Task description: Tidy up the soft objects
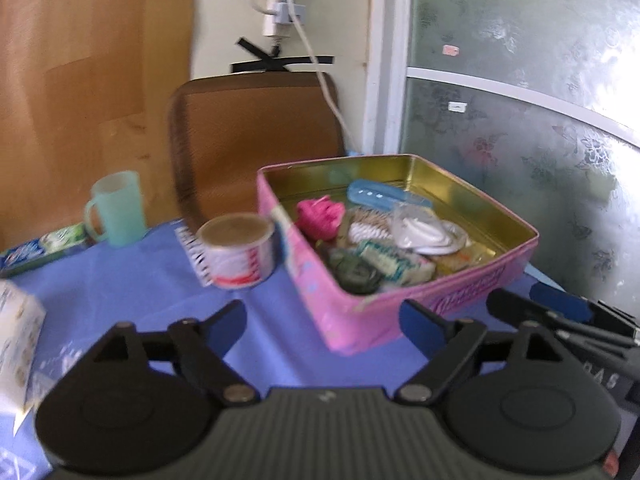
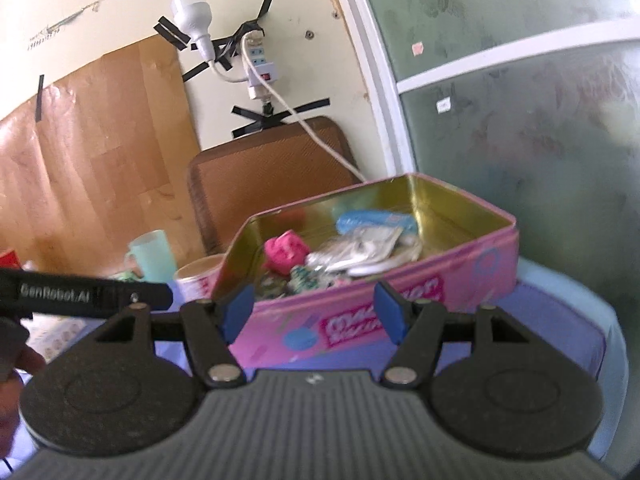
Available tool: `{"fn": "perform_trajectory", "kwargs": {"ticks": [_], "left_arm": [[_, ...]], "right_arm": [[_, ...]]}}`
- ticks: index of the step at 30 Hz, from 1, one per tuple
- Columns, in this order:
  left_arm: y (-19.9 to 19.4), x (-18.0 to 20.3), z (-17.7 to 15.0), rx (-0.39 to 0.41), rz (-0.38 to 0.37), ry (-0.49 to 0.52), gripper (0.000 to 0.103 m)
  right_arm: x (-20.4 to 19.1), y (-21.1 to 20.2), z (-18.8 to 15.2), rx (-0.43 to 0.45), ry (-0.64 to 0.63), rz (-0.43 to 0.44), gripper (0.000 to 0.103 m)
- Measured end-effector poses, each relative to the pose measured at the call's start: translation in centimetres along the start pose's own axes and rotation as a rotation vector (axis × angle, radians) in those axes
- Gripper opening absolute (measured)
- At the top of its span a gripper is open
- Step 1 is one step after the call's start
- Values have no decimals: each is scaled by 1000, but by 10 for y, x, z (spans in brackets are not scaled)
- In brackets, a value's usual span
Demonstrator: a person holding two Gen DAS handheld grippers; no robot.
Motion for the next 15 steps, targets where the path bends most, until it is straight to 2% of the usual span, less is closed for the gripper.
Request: {"fn": "perform_trajectory", "kwargs": {"ticks": [3,5,15], "left_arm": [[-17,-8,-12,10,35,-16,103],[-26,-14,-19,11,53,-23,103],[-48,-36,-54,-36,114,-82,103]], "right_arm": [[-10,-7,-5,-24,20,16,69],[-16,-10,-9,-36,26,21,69],[-37,-21,-25,-75,51,10,86]]}}
Point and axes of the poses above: each gripper's, at about its wrist camera, not at the fingertips, and y roughly the way its jaws point, x to its right, z to its top, the point moved 10 cm from there along y, roughly the way its jaws point, and after that the axes turned 11 degrees about y, right-handed, at the moved point
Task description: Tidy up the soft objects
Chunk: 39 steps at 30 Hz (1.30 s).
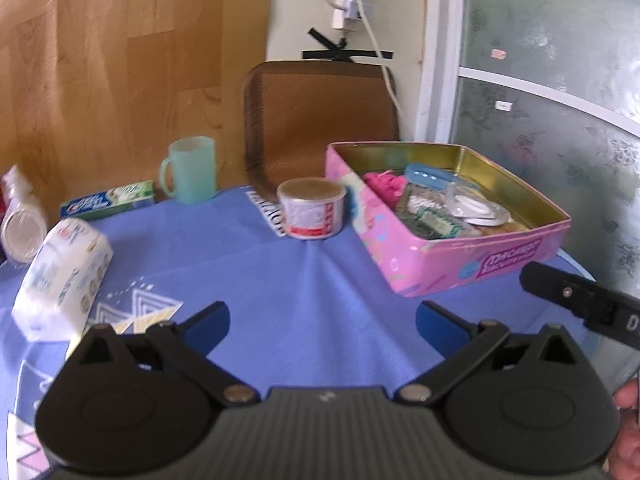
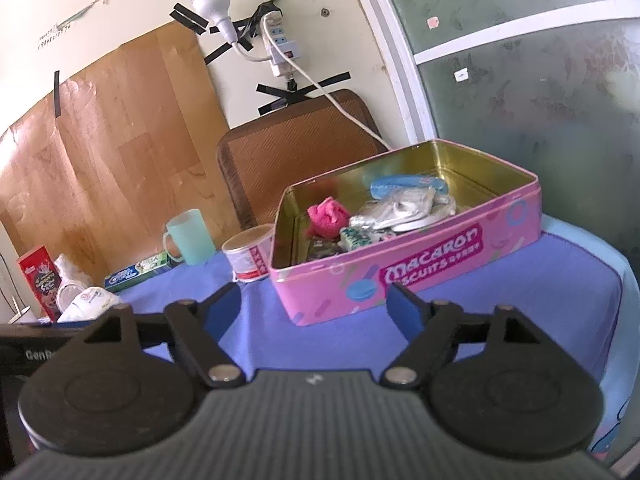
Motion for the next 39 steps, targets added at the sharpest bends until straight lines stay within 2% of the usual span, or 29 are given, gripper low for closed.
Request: {"fn": "perform_trajectory", "kwargs": {"ticks": [4,9,14,19,29,39], "left_arm": [[-2,-9,-8,-5,39,-18,103],[0,-13,-16,-21,92,5,103],[1,-8,-21,-27,80,13,103],[0,-4,-21,-16,117,39,103],[1,-4,-23,-33,138,37,103],[3,0,-26,-60,126,45,103]], "right_arm": [[-5,-1,-2,-1,1,-1,91],[-10,-3,-5,5,-6,1,93],[-14,-3,-11,1,-10,0,93],[-13,-3,-14,0,-1,-3,93],[-8,-2,-16,-2,26,-6,93],[-5,-1,-16,-5,39,-2,93]]}}
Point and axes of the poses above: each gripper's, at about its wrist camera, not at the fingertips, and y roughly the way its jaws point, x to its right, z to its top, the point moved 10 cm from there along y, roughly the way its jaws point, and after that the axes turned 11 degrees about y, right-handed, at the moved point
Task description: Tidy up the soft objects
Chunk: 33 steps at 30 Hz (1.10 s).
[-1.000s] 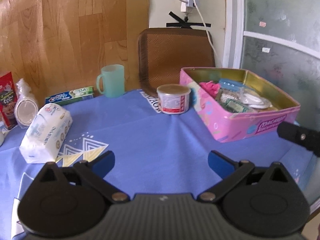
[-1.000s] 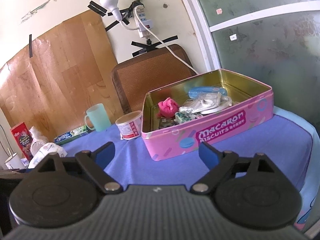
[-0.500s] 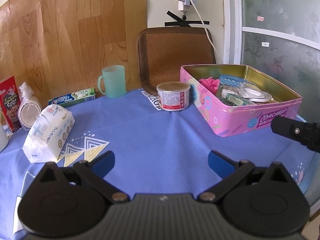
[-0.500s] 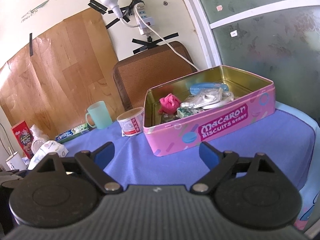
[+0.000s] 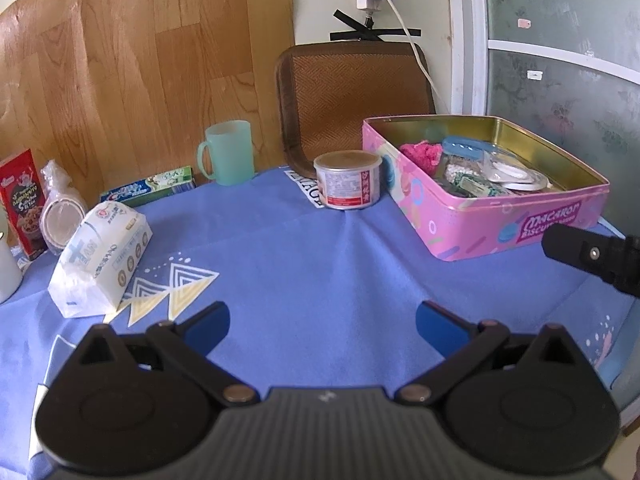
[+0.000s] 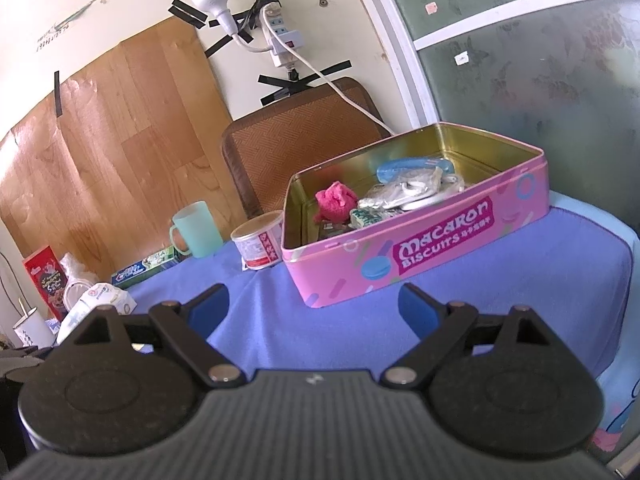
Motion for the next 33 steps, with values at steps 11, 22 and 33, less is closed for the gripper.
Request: {"fn": "perform_trajectory", "kwargs": {"ticks": [11,22,33], "left_arm": [[-2,6,-1,-17,-33,2,103],[-4,7,0,-29,-53,-9,103],[-4,7,0,-32,-55,-9,103]], "right_arm": [[2,-1,2,7,6,5,93],[0,-2,1,13,6,6,93],[1,-2,0,12,7,5,93]]}}
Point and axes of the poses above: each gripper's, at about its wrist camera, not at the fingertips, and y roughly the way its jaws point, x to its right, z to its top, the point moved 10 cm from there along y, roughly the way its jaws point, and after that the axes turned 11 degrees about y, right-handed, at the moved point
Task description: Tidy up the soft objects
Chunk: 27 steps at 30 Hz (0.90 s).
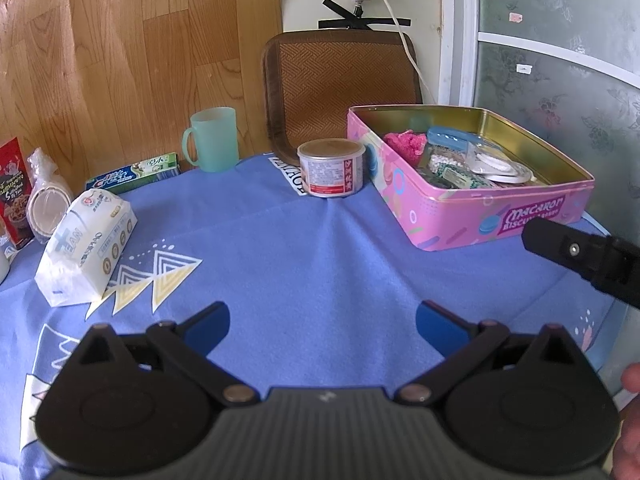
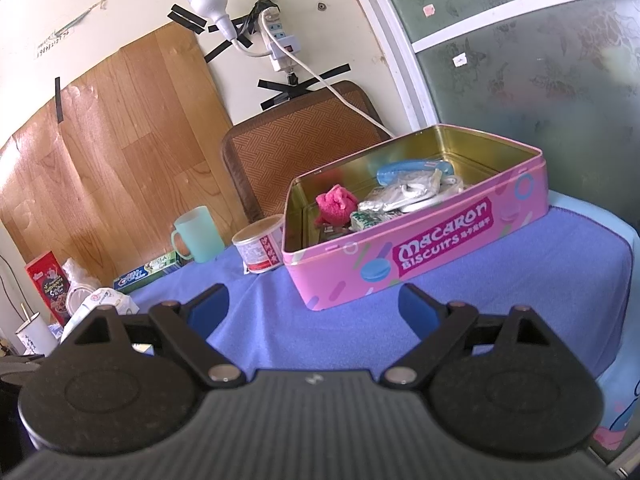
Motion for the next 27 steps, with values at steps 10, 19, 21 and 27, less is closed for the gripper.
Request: {"fn": "perform_trajectory", "kwargs": {"ticks": [10,19,21,27], "left_arm": [[0,1,0,-2,-3,-1,103],[1,1,0,-1,-3,-3,103],[1,1,0,-1,-3,-2,103],[0,2,1,0,-4,0,103]], "right_arm": [[1,0,1,-1,0,1,93],[0,0,0,0,1,0,93],[0,0,-1,1,1,-2,94],[1,1,0,-1,-1,0,93]]}}
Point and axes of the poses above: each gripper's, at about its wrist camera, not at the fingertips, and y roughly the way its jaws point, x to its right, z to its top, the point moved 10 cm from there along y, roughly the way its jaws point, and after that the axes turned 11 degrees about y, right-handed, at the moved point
